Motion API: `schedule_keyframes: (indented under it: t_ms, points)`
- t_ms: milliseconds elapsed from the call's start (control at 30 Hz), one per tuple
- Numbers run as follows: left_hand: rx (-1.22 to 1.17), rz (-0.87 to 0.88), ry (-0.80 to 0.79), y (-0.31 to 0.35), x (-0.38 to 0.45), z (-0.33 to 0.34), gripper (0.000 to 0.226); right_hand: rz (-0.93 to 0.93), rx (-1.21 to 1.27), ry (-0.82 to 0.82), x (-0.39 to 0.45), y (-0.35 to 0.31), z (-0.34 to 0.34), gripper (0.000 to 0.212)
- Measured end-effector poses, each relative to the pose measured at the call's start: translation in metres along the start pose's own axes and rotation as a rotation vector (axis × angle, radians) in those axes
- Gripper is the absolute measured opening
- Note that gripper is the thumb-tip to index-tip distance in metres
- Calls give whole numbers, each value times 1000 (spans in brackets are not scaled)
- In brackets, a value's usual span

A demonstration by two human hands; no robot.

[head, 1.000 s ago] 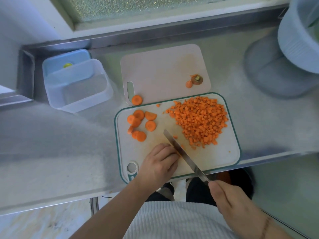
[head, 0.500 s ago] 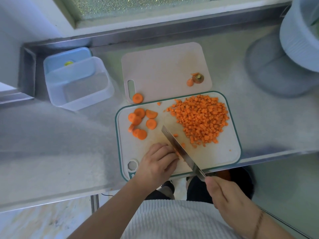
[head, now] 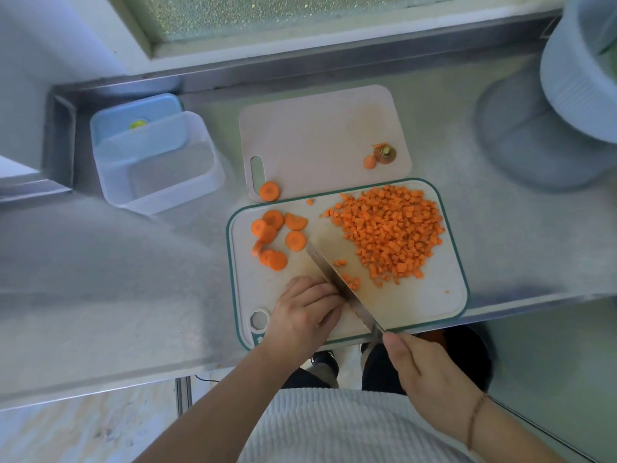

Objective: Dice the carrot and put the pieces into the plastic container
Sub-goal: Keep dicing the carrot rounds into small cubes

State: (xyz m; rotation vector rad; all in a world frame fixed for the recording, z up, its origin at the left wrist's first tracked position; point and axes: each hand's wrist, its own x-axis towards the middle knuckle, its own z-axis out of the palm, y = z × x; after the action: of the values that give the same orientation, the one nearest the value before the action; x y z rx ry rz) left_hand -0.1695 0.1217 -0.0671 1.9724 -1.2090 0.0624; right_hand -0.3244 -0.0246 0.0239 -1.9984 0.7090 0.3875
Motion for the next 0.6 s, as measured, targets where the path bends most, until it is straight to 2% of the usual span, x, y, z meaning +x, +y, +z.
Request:
schedule_keyframes:
  t_ms: [167, 300, 400, 467, 533, 600]
  points:
    - [-9, -38, 30, -5, -7, -17, 7, 37, 150, -68, -14, 9, -12, 50]
    - [59, -76, 144, -19, -8, -34, 13, 66, 95, -151, -14, 12, -11, 57]
    - [102, -80, 184, -27, 4, -43, 19, 82, 74, -217, -7, 9, -12, 54]
    - [148, -67, 189, -34, 14, -45, 17, 145, 161, -191, -4, 10, -16, 65]
    - [239, -79, 161, -38, 26, -45, 15, 207, 218, -88, 0, 15, -27, 91]
    - [375, -97, 101, -41, 37, -43, 20, 257, 214, -58, 4, 10, -41, 100]
